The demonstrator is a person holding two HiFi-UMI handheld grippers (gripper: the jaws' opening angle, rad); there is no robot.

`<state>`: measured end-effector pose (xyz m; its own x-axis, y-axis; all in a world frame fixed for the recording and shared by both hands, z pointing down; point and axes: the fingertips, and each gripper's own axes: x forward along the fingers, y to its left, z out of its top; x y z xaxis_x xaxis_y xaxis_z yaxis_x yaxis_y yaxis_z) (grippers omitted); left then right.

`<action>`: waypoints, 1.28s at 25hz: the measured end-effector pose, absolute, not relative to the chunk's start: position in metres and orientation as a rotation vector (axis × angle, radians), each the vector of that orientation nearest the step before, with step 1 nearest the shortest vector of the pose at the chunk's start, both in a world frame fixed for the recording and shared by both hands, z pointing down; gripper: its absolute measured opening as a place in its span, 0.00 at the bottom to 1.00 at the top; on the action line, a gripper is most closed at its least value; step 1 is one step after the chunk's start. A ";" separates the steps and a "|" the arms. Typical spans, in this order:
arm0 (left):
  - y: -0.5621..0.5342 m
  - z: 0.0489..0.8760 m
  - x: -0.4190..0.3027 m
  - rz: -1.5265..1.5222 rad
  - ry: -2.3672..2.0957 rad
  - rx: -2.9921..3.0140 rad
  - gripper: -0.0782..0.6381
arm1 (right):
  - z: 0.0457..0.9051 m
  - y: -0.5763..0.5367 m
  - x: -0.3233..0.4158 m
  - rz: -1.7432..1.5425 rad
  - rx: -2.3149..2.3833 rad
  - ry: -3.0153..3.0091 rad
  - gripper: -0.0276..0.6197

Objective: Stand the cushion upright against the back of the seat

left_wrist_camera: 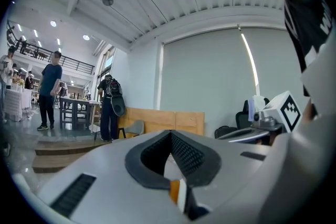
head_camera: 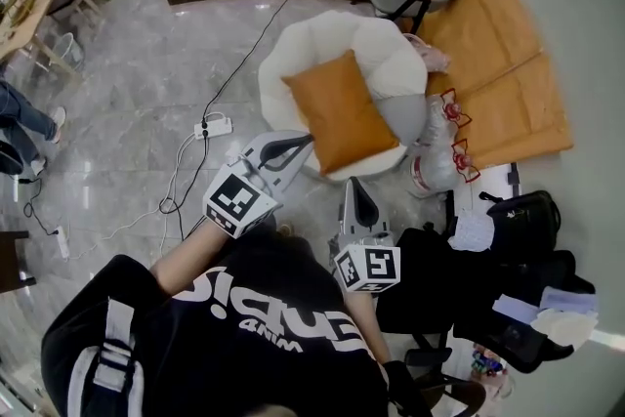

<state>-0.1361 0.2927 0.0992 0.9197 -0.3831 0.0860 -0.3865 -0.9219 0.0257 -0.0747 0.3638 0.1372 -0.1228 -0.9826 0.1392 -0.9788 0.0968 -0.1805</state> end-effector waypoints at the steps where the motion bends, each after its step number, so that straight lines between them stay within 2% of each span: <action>1: 0.290 0.099 -0.136 0.132 -0.620 3.029 0.12 | 0.138 0.361 -0.074 -0.362 -2.064 2.317 0.07; 20: 0.189 0.116 -0.103 0.144 -0.598 2.996 0.12 | 0.158 0.267 -0.040 -0.409 -2.087 2.327 0.07; 32: 0.094 0.133 -0.055 0.205 -0.530 2.977 0.12 | 0.164 0.161 0.004 -0.443 -2.098 2.311 0.07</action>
<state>-0.0549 0.0936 0.1328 0.9299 -0.3350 0.1517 -0.3500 -0.9329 0.0855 0.0039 0.1613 0.1638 -0.1142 -0.9740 0.1955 -0.9773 0.0748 -0.1982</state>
